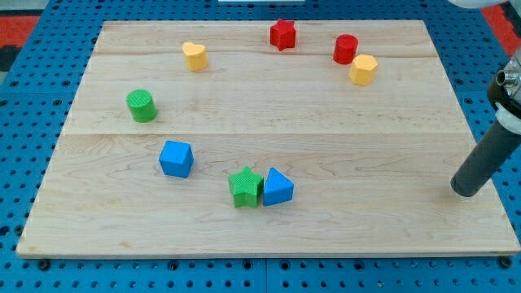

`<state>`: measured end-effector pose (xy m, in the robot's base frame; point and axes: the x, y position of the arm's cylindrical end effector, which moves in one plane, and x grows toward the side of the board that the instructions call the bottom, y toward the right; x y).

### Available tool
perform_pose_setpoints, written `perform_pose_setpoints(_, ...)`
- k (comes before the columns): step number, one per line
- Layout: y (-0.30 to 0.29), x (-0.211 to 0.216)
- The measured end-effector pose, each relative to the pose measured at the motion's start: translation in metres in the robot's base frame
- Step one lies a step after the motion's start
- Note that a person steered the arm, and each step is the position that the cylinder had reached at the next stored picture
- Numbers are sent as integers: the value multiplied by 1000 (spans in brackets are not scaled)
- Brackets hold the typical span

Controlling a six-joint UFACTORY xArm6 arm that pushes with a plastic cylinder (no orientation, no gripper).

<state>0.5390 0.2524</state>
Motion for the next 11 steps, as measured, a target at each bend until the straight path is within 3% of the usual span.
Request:
perform_pose_setpoints(3,0,0)
perform_pose_setpoints(5,-45,-39)
perform_pose_setpoints(6,-97,-49)
perform_pose_setpoints(8,-181,-114)
perform_pose_setpoints(11,-138,-263)
